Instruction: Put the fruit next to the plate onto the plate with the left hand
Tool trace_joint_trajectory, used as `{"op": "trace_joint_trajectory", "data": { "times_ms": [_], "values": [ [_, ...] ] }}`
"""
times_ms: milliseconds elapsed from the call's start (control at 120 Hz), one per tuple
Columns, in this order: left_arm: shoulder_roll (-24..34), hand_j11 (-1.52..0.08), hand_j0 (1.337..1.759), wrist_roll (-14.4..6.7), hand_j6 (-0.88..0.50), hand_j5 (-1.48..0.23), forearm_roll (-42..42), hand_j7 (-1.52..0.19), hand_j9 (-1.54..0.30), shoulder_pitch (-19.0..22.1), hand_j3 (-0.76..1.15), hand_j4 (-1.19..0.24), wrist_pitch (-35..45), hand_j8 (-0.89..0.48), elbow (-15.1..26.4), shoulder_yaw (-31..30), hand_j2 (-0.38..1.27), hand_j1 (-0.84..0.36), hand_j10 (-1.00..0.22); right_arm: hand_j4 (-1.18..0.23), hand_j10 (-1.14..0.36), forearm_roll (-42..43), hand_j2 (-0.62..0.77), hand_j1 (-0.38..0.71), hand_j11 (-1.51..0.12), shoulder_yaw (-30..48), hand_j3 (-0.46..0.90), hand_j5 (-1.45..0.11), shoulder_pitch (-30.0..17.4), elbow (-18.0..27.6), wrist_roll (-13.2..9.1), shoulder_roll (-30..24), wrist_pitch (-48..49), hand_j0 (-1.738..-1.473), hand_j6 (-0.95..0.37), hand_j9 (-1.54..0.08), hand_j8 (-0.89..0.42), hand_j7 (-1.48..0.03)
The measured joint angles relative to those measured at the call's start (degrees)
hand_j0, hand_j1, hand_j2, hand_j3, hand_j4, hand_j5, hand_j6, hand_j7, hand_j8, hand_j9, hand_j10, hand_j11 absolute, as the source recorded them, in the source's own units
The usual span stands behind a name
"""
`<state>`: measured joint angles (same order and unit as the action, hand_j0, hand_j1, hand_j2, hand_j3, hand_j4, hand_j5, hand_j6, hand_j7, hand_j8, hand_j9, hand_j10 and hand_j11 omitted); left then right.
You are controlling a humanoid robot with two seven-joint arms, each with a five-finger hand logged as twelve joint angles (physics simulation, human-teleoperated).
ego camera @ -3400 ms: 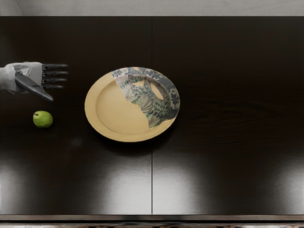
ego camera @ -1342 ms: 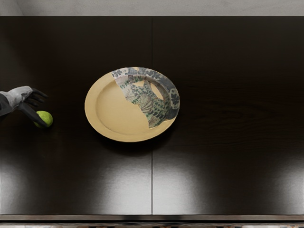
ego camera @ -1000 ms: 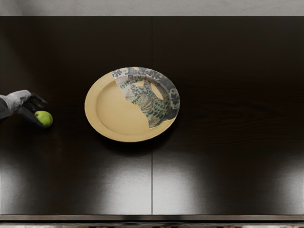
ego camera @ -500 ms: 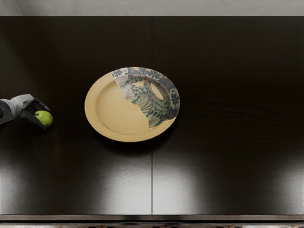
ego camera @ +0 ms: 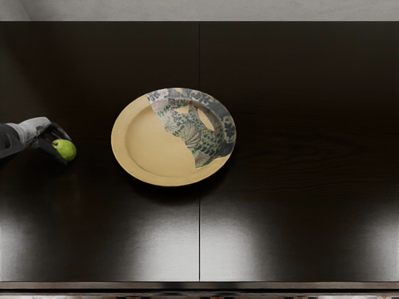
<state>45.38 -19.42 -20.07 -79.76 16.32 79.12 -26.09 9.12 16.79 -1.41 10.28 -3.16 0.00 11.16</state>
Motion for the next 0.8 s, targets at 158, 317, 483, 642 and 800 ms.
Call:
{"op": "trace_joint_trajectory", "data": {
  "times_ms": [158,317,483,642,800],
  "values": [
    [-0.43,-0.95,1.655,0.07,-0.37,-0.94,0.08,-0.93,-0.94,-2.62,0.00,-0.53,-0.36,-0.43,0.09,0.07,0.42,-0.36,-0.69,0.00,0.00,-0.01,0.00,-0.35,0.00,0.00,0.00,0.00,0.00,0.00,0.00,0.00,0.00,-1.658,0.00,0.00,0.00,0.00],
    [-0.76,-0.96,1.655,0.09,-0.35,-0.95,0.18,-0.94,-0.95,-5.10,0.00,-0.52,-1.15,-0.41,0.12,0.44,0.43,-0.37,-0.69,0.00,0.00,0.00,0.00,-0.35,0.00,0.00,0.00,0.00,0.00,0.00,0.00,0.00,0.00,-1.658,0.00,0.00,0.00,0.00],
    [-0.47,-0.96,1.655,0.23,-0.35,-0.95,0.22,-0.94,-0.95,-8.88,0.00,-0.51,-3.54,-0.41,0.12,0.58,0.44,-0.38,-0.69,0.00,0.00,0.01,0.00,-0.35,0.00,0.00,0.00,0.00,0.00,0.00,0.00,0.00,0.00,-1.658,0.00,0.00,0.00,0.00],
    [-0.47,-0.95,1.655,0.32,-0.36,-0.96,0.20,-0.94,-0.95,-10.86,0.00,-0.53,-6.20,-0.43,0.09,1.47,0.45,-0.37,-0.70,0.00,0.00,0.00,0.00,-0.35,0.00,0.00,0.00,0.00,0.00,0.00,0.00,0.00,0.00,-1.658,0.00,0.00,0.00,0.00],
    [-0.60,-0.95,1.655,0.44,-0.37,-0.97,0.28,-0.94,-0.95,-11.38,0.00,-0.53,-8.83,-0.43,0.09,3.12,0.45,-0.37,-0.70,0.00,0.00,0.01,0.00,-0.35,0.00,0.00,0.00,0.00,0.00,0.00,0.00,0.00,0.00,-1.658,0.00,0.00,0.00,0.00]
  ]
}}
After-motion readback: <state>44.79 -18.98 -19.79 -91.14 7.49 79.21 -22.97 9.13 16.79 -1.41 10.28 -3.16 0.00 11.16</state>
